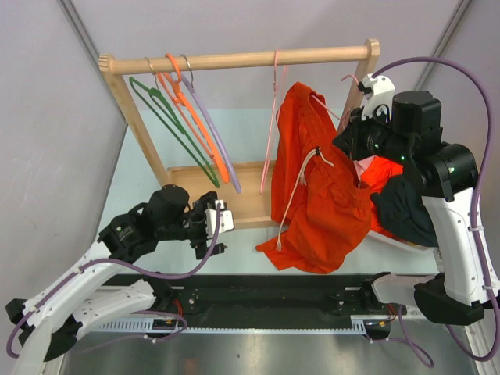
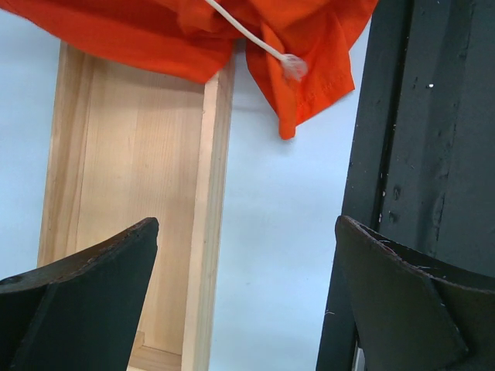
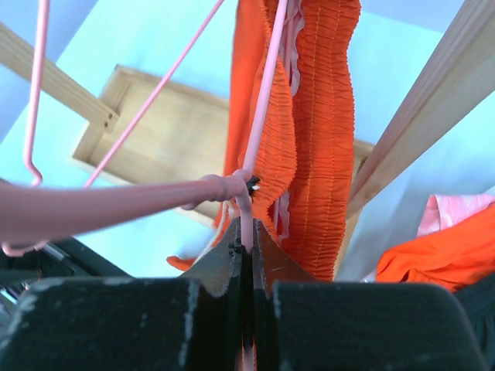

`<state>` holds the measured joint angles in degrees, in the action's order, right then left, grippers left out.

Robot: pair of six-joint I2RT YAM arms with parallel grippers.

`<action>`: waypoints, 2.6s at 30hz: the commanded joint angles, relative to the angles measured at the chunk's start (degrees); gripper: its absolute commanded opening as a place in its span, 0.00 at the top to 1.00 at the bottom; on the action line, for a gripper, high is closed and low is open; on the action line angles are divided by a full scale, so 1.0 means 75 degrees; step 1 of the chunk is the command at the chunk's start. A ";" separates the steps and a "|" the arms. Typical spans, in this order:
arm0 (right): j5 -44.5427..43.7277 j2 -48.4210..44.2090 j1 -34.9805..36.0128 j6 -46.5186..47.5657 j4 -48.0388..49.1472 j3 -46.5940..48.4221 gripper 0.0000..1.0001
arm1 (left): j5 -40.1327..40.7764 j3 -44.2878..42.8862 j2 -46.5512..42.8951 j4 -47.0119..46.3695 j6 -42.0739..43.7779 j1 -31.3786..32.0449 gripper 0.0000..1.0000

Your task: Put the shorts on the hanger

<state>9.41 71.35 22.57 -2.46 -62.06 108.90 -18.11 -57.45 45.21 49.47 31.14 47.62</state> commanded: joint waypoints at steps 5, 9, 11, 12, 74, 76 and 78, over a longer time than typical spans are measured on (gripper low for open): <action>-0.1006 0.0646 0.0049 -0.0762 0.0611 0.1791 1.00 | 0.0083 0.0195 -0.0251 -0.0245 -0.0190 0.0003 0.00; -0.1196 0.0927 0.0237 -0.0681 0.0915 0.2178 1.00 | 0.0094 0.0277 -0.0286 -0.0280 -0.0167 0.0003 0.00; -0.1243 0.1091 0.0272 -0.0657 0.0927 0.2354 1.00 | 0.0117 0.0289 -0.0274 -0.0327 -0.0155 0.0003 0.00; -0.1336 0.1161 0.0272 -0.0657 0.0962 0.2366 1.00 | 0.0106 0.0289 -0.0263 -0.0338 -0.0132 0.0003 0.00; 0.0269 -0.4604 -0.3969 -0.1394 0.0318 -0.4278 0.00 | 0.2742 -0.1304 -0.2079 0.1548 -0.2510 -0.7438 0.00; 0.0257 -0.4592 -0.4040 -0.1546 0.0318 -0.4418 0.00 | 0.2778 -0.1328 -0.2021 0.1513 -0.2662 -0.7485 0.00; 0.0583 -0.4557 -0.4227 -0.1803 0.0272 -0.4465 0.00 | 0.2801 -0.1281 -0.1973 0.1467 -0.2757 -0.7544 0.00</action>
<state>12.69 36.71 -7.27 -11.90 -59.33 75.96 0.89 -66.81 29.82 61.01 13.82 -7.66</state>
